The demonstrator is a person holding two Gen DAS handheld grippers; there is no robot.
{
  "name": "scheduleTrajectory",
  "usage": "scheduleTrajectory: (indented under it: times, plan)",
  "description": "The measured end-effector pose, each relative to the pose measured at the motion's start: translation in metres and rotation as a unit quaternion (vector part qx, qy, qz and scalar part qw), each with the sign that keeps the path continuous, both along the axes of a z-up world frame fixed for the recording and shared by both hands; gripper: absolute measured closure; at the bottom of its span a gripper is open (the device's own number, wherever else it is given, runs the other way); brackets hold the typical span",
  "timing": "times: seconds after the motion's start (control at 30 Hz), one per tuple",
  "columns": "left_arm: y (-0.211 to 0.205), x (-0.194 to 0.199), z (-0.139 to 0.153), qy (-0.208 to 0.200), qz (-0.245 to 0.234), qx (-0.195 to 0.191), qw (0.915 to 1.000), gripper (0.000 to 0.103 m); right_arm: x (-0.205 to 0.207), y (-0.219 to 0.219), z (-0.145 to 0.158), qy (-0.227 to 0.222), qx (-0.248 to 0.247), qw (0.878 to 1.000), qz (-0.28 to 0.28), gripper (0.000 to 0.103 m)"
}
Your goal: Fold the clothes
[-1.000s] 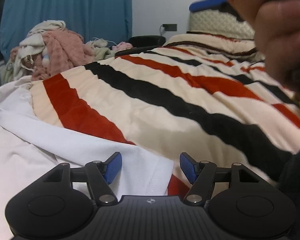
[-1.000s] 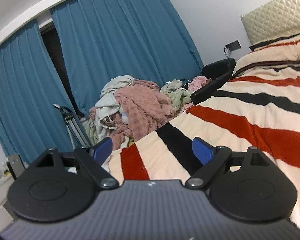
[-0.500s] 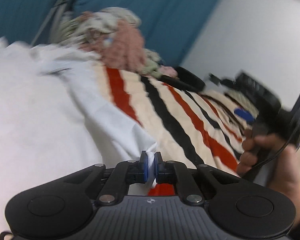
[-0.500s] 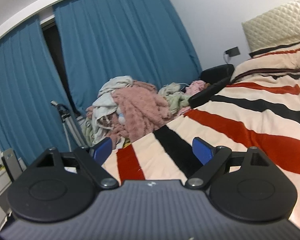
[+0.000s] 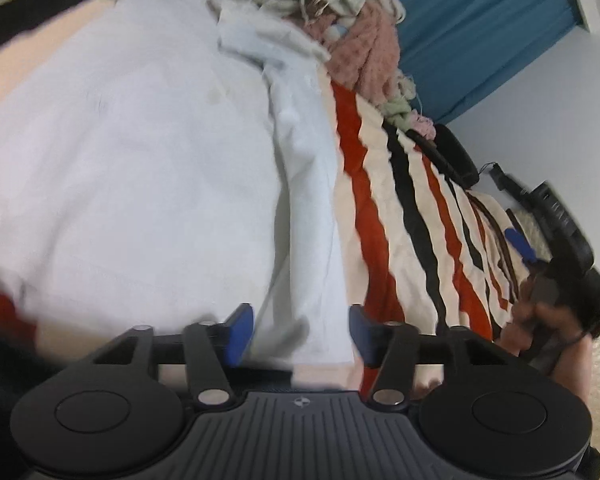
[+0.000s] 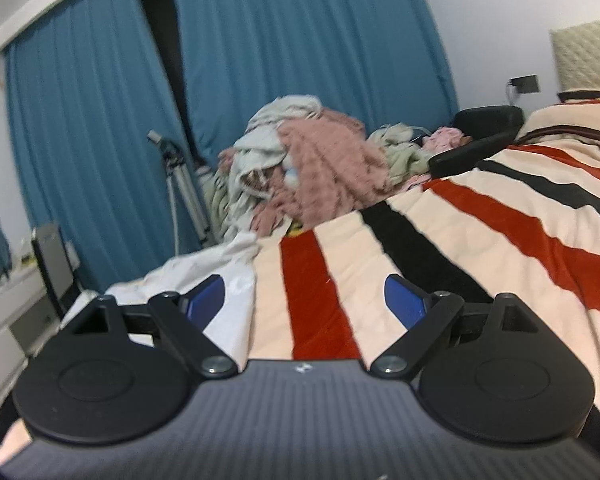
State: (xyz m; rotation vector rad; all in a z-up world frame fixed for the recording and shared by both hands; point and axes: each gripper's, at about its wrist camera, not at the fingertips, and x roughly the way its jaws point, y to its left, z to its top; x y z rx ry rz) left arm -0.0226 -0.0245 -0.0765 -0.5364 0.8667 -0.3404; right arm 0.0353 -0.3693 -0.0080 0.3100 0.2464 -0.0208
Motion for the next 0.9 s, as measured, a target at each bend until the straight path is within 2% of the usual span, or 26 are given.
scheduleTrajectory:
  times: [0.1,0.17,0.33,0.43,0.5,0.57,0.7,0.8,0.9]
  plan:
    - [-0.016,0.031,0.014,-0.041,-0.01,0.051,0.9978,0.043,0.005,0.015,-0.004,0.007,-0.022,1.0,0.016,0.015]
    - [-0.035,0.051,0.014,-0.057,-0.031,0.082,0.9945,0.042,0.011,0.023,-0.006,0.013,-0.042,0.999,0.018,0.015]
    - [-0.082,0.066,-0.016,-0.062,-0.067,0.148,0.9848,0.039,0.024,0.017,-0.018,0.045,-0.045,0.998,0.01,0.015]
    - [-0.096,0.066,-0.036,-0.049,-0.074,0.209,0.9739,0.04,0.033,0.022,-0.027,0.068,-0.046,0.996,0.023,0.015]
    - [-0.095,0.057,-0.041,-0.06,-0.063,0.255,0.963,0.038,0.039,0.027,-0.033,0.084,-0.047,0.995,0.038,0.015]
    - [-0.092,0.049,-0.04,-0.067,-0.043,0.283,0.9557,0.035,0.045,0.033,-0.039,0.101,-0.049,0.992,0.053,0.015]
    - [-0.067,0.034,-0.032,-0.054,0.022,0.289,0.9555,0.034,0.057,0.045,-0.051,0.134,-0.052,0.986,0.083,0.015]
    - [-0.04,0.028,-0.028,-0.024,0.075,0.267,0.9606,0.034,0.059,0.063,-0.062,0.167,-0.076,0.975,0.122,0.015]
    - [-0.017,0.03,-0.028,0.014,0.119,0.251,0.9606,0.034,0.057,0.082,-0.071,0.191,-0.111,0.963,0.154,0.015]
